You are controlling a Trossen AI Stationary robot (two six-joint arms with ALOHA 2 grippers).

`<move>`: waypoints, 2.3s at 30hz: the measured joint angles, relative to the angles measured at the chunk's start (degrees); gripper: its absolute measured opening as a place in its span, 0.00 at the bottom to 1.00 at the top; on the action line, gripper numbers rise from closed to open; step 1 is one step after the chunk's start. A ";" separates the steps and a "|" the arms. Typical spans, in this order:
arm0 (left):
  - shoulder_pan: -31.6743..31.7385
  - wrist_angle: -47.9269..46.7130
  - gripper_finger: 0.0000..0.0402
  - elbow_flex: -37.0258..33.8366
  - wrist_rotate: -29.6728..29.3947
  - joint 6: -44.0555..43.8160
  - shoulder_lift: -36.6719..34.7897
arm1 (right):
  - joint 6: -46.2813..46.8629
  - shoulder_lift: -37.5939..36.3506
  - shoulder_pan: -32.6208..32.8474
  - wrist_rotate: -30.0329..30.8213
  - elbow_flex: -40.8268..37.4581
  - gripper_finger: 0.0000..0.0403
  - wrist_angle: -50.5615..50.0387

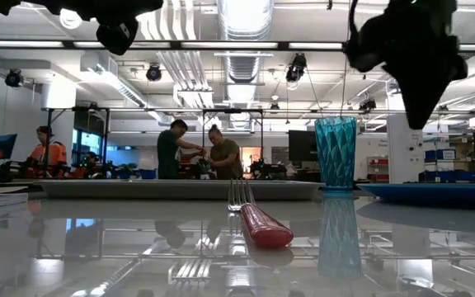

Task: Pick and place plate/cup/fork/spoon on tray
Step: Put the blue plate on the right of the gray serving tray

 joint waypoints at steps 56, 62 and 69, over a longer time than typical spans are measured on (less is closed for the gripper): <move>-0.88 -0.15 0.00 -0.04 0.06 -0.16 -0.28 | 0.46 13.28 -4.07 -0.14 -5.08 0.27 9.90; -0.88 -0.01 0.00 -0.04 0.06 -0.16 -0.28 | 1.11 12.15 -4.04 -0.91 -5.08 0.15 10.10; -0.88 0.04 0.00 -0.02 0.06 -0.16 -0.28 | 1.63 10.76 -4.04 -1.07 -5.08 0.09 10.38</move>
